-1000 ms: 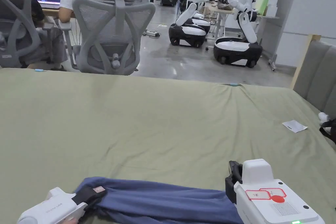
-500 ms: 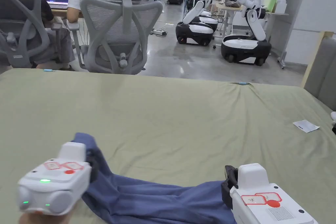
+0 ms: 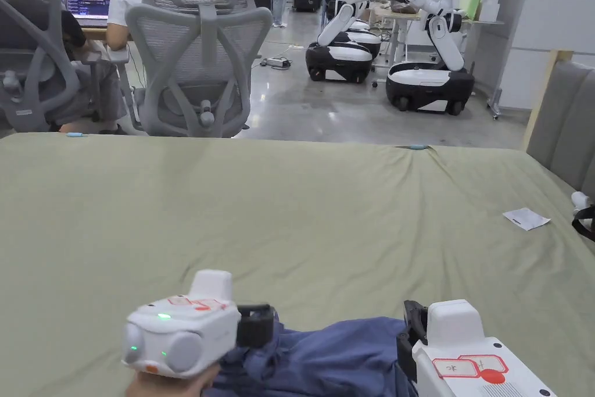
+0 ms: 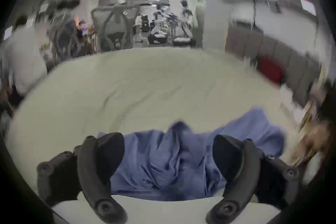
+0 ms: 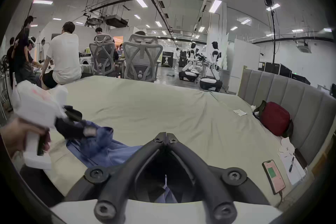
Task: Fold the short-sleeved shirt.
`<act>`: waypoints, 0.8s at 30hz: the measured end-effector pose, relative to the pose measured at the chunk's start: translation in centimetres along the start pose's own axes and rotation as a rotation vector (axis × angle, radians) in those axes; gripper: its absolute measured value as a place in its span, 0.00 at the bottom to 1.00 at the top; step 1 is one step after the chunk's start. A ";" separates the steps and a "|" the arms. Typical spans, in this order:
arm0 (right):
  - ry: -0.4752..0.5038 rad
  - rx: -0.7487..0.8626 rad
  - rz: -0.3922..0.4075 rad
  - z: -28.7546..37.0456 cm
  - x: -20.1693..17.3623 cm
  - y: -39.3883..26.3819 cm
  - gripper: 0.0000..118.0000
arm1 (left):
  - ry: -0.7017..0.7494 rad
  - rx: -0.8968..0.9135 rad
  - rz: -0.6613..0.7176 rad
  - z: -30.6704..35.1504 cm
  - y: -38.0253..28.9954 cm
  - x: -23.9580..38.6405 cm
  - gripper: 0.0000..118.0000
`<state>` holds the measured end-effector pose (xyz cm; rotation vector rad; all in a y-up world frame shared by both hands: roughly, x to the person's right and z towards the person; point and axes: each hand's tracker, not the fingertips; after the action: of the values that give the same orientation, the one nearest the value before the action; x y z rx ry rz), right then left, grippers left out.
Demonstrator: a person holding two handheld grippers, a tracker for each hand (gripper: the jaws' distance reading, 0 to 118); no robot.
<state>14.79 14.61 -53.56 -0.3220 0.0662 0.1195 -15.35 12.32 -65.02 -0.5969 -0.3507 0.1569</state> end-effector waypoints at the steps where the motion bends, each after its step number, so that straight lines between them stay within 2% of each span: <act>1: 0.001 0.002 -0.008 0.0 0.1 0.0 0.00 | -0.036 0.045 0.077 0.8 0.5 -1.0 0.84; 2: 0.001 0.006 -0.015 0.0 0.2 -0.1 0.00 | -0.037 0.083 0.138 1.3 0.9 -1.9 0.84; 3: 0.003 0.008 -0.022 0.0 0.2 -0.2 0.00 | 0.029 0.073 0.148 1.2 1.1 -2.8 0.79; 4: 0.005 0.008 -0.028 -0.1 0.3 -0.3 0.00 | 0.078 0.044 0.137 0.8 1.0 -2.8 0.70; 5: 0.008 0.007 -0.034 -0.1 0.3 -0.4 0.00 | 0.114 0.004 0.094 -0.1 0.7 -3.3 0.55; 6: 0.009 0.005 -0.038 -0.2 0.3 -0.5 0.00 | 0.123 -0.040 0.078 -1.0 0.3 -3.5 0.17; 7: 0.010 0.002 -0.043 -0.3 0.3 -0.7 0.00 | 0.113 -0.093 0.089 -2.1 -0.2 -3.8 0.00; 9: 0.012 -0.006 -0.049 -0.5 0.4 -0.9 0.00 | 0.054 -0.171 0.139 -4.5 -1.5 -3.5 0.00; 12: 0.005 -0.016 -0.049 -0.6 0.5 -1.2 0.00 | 0.055 -0.213 0.113 -6.7 -3.2 -1.7 0.00; 16: -0.006 -0.026 -0.055 -0.8 0.7 -1.3 0.00 | -0.093 -0.259 0.142 -7.8 -4.8 1.6 0.00; 18: -0.004 -0.032 -0.051 -0.9 0.6 -1.2 0.00 | -0.062 -0.263 0.107 -8.3 -5.3 2.5 0.00; 21: 0.006 -0.027 -0.045 -0.9 0.1 -0.8 0.00 | -0.046 -0.239 0.117 -6.8 -4.2 1.7 0.00; 23: 0.017 -0.021 -0.038 -1.0 -0.4 -0.5 0.00 | -0.044 -0.101 0.094 -3.5 -2.5 1.3 0.00; 24: 0.021 -0.020 -0.035 -1.1 -0.7 -0.5 0.00 | -0.037 -0.057 0.126 -2.0 -1.8 0.9 0.00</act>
<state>14.08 13.75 -54.37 -0.3441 0.0800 0.0825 -13.73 9.97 -65.28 -0.6733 -0.3539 0.2799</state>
